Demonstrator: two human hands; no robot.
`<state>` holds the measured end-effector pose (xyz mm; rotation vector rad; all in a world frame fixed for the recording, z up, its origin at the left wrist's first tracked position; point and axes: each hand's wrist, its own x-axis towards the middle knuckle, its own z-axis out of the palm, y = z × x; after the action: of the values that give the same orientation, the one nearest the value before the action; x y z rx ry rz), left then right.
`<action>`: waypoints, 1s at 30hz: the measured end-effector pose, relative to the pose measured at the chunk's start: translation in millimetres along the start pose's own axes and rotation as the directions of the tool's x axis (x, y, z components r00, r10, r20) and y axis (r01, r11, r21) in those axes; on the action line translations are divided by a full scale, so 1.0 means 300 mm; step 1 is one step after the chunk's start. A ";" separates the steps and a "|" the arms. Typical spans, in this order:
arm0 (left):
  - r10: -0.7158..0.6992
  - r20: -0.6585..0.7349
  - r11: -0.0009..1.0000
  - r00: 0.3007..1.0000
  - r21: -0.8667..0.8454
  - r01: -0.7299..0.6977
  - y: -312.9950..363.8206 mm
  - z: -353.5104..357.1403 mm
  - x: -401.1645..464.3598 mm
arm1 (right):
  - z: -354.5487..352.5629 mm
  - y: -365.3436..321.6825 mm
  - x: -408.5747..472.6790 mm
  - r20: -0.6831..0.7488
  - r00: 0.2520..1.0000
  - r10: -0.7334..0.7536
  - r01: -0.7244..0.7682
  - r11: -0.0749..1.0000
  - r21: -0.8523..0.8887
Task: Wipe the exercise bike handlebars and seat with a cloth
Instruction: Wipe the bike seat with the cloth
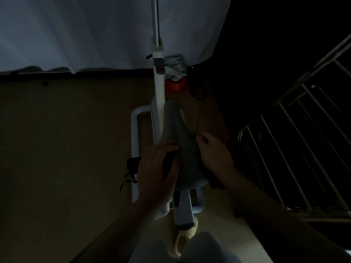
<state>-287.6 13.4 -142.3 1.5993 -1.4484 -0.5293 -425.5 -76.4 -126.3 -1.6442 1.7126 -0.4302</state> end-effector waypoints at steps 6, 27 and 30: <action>-0.168 -0.111 0.981 0.979 -0.117 0.155 0.019 0.014 -0.011 | 0.020 -0.028 -0.110 -0.042 0.869 -0.493 0.485 0.866 -0.122; -0.275 -0.147 0.950 0.950 -0.192 0.246 0.023 0.035 -0.010 | 0.008 -0.116 0.114 -0.040 0.818 -0.573 0.558 0.809 -0.187; -0.314 -0.108 0.929 0.943 -0.243 0.281 0.031 0.022 -0.021 | -0.005 -0.063 0.034 0.076 0.756 -0.650 0.649 0.732 -0.206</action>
<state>-299.3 17.9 -139.6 1.6463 -1.0030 -0.7089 -412.1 -89.3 -115.1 -2.4098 1.1548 -0.5767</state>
